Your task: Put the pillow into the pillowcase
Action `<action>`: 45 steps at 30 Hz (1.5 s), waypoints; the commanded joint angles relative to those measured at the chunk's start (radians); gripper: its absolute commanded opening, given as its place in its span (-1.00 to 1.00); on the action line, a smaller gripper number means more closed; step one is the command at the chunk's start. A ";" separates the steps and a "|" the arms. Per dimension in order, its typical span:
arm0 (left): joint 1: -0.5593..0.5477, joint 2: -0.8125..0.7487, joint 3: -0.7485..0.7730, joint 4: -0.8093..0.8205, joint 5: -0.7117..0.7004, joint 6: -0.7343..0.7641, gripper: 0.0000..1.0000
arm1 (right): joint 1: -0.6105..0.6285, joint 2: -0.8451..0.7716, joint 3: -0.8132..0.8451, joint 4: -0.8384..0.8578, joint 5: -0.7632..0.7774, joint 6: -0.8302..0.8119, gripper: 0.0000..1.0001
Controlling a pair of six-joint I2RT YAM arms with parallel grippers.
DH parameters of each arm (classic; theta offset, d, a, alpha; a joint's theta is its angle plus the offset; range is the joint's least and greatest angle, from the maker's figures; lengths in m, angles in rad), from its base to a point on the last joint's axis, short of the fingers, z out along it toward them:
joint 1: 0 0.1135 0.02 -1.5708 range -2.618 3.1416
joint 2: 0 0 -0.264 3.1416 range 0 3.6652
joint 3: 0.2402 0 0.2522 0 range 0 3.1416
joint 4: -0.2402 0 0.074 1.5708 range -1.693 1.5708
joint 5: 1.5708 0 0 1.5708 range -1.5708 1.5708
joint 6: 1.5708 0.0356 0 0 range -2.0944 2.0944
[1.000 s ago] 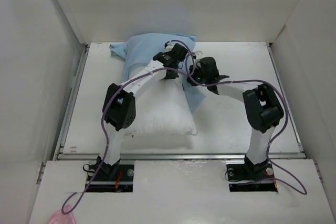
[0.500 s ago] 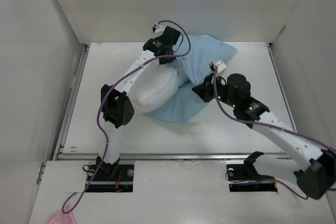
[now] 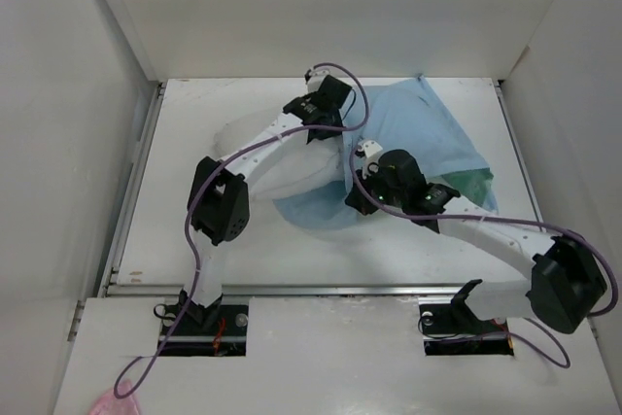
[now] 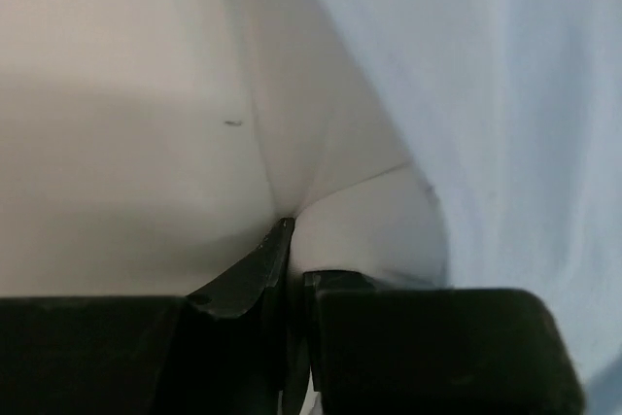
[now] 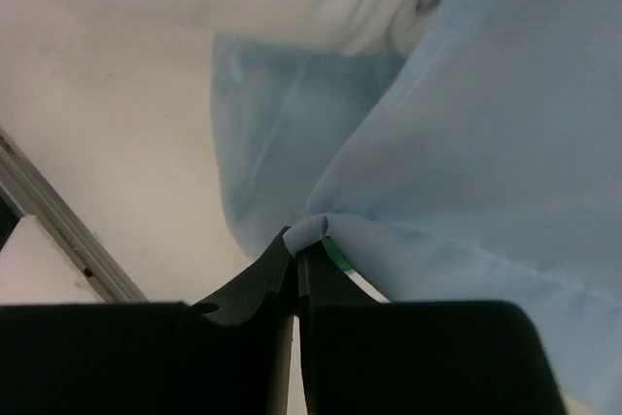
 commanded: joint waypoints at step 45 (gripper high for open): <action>0.049 -0.559 -0.505 0.403 0.449 0.236 -1.00 | 0.083 0.598 1.348 -0.514 0.169 -0.166 -1.00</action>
